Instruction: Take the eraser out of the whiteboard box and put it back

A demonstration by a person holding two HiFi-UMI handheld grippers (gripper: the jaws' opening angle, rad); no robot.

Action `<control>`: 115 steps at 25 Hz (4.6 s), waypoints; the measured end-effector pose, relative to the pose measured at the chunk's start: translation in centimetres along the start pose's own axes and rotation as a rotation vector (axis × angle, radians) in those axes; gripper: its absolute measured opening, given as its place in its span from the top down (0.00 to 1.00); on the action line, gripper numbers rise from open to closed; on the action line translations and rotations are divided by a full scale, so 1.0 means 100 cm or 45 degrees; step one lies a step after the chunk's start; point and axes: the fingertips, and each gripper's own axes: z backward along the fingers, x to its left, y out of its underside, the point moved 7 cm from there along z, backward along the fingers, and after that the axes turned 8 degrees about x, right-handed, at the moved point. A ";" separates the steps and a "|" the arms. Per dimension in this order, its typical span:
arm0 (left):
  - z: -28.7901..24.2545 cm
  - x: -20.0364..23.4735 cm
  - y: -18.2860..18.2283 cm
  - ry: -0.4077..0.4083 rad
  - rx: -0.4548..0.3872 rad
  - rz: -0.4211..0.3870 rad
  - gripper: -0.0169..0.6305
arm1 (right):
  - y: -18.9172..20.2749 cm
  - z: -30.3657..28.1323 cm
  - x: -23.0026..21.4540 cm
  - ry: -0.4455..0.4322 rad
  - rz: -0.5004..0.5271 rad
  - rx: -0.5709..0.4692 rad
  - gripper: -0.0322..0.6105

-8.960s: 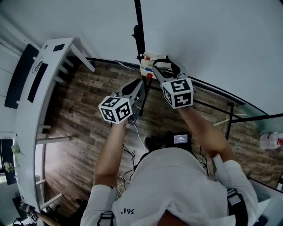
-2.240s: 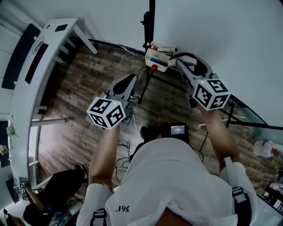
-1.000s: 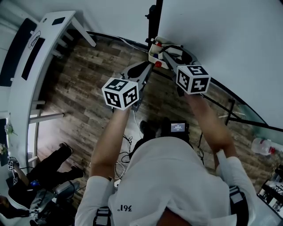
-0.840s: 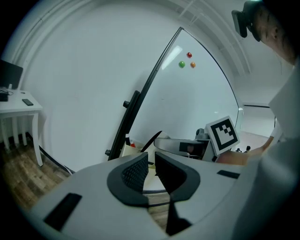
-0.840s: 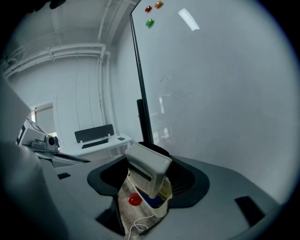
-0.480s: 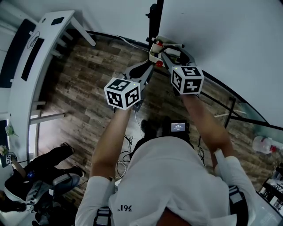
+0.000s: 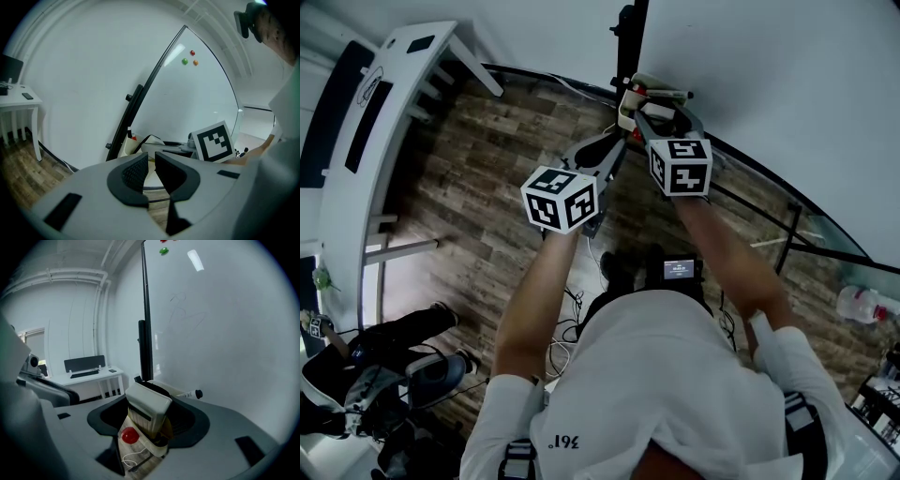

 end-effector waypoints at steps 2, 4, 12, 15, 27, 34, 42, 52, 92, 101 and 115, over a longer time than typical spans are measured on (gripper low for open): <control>0.000 -0.001 0.002 0.000 0.002 -0.001 0.92 | 0.002 -0.001 0.001 0.011 0.013 0.004 0.52; 0.001 -0.004 0.004 -0.002 0.004 -0.001 0.92 | 0.004 0.000 0.002 0.020 0.025 0.005 0.52; 0.002 -0.004 0.007 -0.003 0.005 0.012 0.92 | 0.004 -0.004 0.005 0.034 0.062 0.017 0.52; 0.003 -0.006 0.007 0.001 0.004 0.012 0.92 | 0.003 -0.004 0.007 0.016 0.074 0.028 0.52; 0.006 -0.011 0.007 0.010 -0.004 0.011 0.92 | 0.005 0.001 0.008 -0.019 0.076 0.056 0.52; 0.005 -0.015 0.004 0.012 -0.015 0.006 0.92 | 0.007 0.006 0.008 -0.042 0.076 0.052 0.52; 0.005 -0.022 0.008 0.013 -0.010 0.009 0.92 | 0.008 0.018 0.006 -0.060 0.057 0.038 0.52; 0.012 -0.035 0.007 -0.001 -0.040 -0.001 0.92 | 0.003 0.047 0.009 -0.134 0.050 -0.016 0.52; 0.064 -0.119 -0.028 -0.013 -0.249 -0.065 0.92 | -0.037 0.209 -0.039 -0.286 -0.003 -0.315 0.85; 0.077 -0.130 -0.016 0.002 -0.262 -0.026 0.92 | -0.034 0.233 -0.047 -0.270 -0.058 -0.367 0.86; 0.092 -0.141 -0.001 0.020 -0.276 -0.014 0.92 | -0.008 0.251 -0.050 -0.322 -0.166 -0.347 0.86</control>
